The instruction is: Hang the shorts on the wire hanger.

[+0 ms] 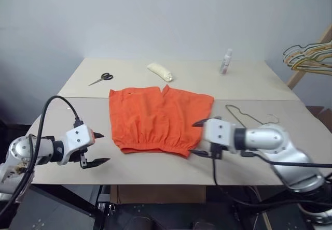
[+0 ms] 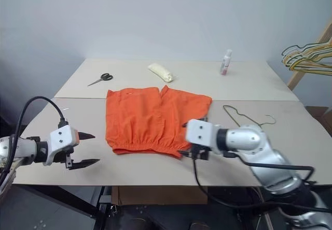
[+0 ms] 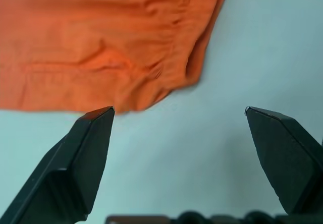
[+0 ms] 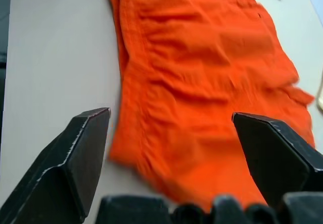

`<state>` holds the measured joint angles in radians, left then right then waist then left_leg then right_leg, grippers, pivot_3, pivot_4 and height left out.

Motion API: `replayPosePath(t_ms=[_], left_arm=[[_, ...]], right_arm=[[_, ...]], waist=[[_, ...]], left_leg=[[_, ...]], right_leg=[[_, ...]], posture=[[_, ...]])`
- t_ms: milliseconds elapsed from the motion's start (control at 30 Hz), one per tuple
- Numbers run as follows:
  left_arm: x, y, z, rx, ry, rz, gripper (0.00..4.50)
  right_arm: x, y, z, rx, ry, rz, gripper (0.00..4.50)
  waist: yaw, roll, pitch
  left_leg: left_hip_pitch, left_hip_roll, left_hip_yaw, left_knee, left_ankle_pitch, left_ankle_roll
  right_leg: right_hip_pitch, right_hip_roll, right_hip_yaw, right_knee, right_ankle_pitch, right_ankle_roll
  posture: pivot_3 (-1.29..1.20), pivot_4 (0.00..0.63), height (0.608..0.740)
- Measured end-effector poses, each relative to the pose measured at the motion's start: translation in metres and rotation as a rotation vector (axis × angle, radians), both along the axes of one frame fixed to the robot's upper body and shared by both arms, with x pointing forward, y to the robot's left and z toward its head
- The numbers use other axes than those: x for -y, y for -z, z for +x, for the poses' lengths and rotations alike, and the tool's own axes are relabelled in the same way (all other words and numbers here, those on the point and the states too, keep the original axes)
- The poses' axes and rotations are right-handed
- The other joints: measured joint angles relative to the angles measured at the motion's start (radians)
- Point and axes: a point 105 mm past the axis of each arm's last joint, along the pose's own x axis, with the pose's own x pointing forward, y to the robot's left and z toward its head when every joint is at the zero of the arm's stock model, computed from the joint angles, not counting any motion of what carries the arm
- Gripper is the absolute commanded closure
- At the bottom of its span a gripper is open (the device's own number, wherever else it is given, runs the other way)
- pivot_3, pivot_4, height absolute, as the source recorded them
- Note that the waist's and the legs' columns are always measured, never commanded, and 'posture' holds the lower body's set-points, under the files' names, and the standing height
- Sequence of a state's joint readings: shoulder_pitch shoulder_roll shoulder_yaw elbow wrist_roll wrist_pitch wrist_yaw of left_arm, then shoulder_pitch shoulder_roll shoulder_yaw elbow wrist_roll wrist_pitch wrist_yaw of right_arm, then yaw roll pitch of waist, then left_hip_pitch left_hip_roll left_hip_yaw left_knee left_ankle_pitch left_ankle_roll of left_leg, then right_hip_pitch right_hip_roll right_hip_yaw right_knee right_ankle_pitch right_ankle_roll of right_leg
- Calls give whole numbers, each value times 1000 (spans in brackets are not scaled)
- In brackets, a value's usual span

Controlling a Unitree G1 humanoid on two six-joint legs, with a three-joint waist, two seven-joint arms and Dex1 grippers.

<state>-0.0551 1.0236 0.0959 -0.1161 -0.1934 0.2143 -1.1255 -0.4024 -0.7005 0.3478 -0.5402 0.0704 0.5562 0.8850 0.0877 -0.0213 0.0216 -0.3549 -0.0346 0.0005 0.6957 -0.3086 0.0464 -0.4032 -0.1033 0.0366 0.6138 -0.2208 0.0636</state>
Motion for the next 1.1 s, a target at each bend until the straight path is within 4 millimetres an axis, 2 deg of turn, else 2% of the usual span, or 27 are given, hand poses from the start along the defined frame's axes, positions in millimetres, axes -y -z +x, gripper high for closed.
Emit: replayPosePath(t_ms=[100,167,300,500,667,767,900,1100], left_arm=[[-11,0,5,7,-2,74,0],[-16,6,6,-3,0,104,0],[-14,9,5,-12,13,102,0],[-4,11,2,-21,18,39,0],[-6,9,1,-17,14,45,0],[-5,9,-3,-28,10,32,0],[3,-1,-8,-25,28,-19,0],[3,0,-10,-31,25,-20,0]], right_arm=[[-30,7,1,0,-30,8,36],[-45,19,3,-8,-41,-40,36],[-67,37,9,-57,-12,-68,36],[-113,45,17,-13,-21,-91,36],[-128,67,24,-17,-15,-159,36],[-130,78,33,-10,13,-177,615],[-127,84,40,24,18,-203,2038],[-119,87,44,58,2,-241,4195]], waist=[[-12,0,0],[-23,0,0],[-36,0,0],[-59,0,0],[-69,1,1],[-75,2,1],[-77,3,2],[-76,4,3]], left_leg=[[0,-2,0,0,0,-1],[0,-3,0,0,1,-1],[0,-2,0,0,2,-3],[1,-1,-2,-1,3,-6],[1,-1,-3,-1,4,-8],[2,0,-3,-2,4,-9],[2,0,-3,-2,4,-11],[2,1,-4,-2,4,-12]], right_leg=[[0,0,0,1,0,0],[-1,0,0,1,0,0],[-2,1,-1,4,-1,-1],[-4,3,0,13,-3,-4],[-4,4,-1,14,-3,-5],[-5,4,-1,15,-3,-5],[-6,5,-1,15,-4,-6],[-6,6,-1,16,-4,-7]], posture=[[84,0,740],[82,0,740],[81,0,740],[86,0,740],[112,0,740],[113,0,740],[114,0,740],[111,0,740]])
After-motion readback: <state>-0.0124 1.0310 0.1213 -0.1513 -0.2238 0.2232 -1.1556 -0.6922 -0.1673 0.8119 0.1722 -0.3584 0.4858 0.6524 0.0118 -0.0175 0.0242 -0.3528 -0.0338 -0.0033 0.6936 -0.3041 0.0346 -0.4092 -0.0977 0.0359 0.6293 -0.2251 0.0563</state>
